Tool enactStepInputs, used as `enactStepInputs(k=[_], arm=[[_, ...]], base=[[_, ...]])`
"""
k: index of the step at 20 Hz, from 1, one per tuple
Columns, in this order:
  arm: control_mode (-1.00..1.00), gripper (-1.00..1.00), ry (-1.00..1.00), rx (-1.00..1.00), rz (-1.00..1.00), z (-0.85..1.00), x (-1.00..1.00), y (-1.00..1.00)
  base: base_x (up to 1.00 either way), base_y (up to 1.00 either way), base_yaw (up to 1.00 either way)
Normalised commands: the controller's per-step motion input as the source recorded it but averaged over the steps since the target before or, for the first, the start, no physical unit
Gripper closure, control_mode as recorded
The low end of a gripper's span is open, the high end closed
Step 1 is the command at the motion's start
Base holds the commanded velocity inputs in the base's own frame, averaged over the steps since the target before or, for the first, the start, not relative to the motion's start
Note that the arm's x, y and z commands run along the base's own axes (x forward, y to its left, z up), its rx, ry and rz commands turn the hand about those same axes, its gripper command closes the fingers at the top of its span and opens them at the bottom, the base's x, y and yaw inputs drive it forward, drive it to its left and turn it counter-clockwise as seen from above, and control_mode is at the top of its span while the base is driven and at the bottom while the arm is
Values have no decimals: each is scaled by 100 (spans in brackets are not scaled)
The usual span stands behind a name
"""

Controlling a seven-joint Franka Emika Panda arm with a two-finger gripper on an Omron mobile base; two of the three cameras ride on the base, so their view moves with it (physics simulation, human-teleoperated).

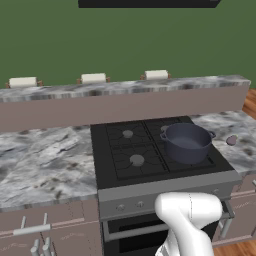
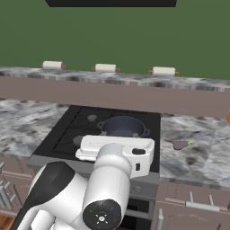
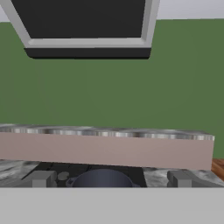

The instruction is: Turn on the burner for the pot on the stove. Wait thirty seconds for the pot to heat up. Then add the eggplant to the pot.

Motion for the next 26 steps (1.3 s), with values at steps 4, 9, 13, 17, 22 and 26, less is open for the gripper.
enactStepInputs(k=[4, 9, 13, 17, 22, 26], arm=[[-100, -100, 0, 0, 0, 0, 0, 0], [-100, -100, 0, 0, 0, 0, 0, 0], [-100, -100, 0, 0, 0, 0, 0, 0], [-100, -100, 0, 0, 0, 0, 0, 0], [-100, -100, 0, 0, 0, 0, 0, 0], [-100, -100, 0, 0, 0, 0, 0, 0]], base=[[0, 0, 0], [0, 0, 0], [0, 0, 0], [0, 0, 0], [0, 0, 0], [0, 0, 0]])
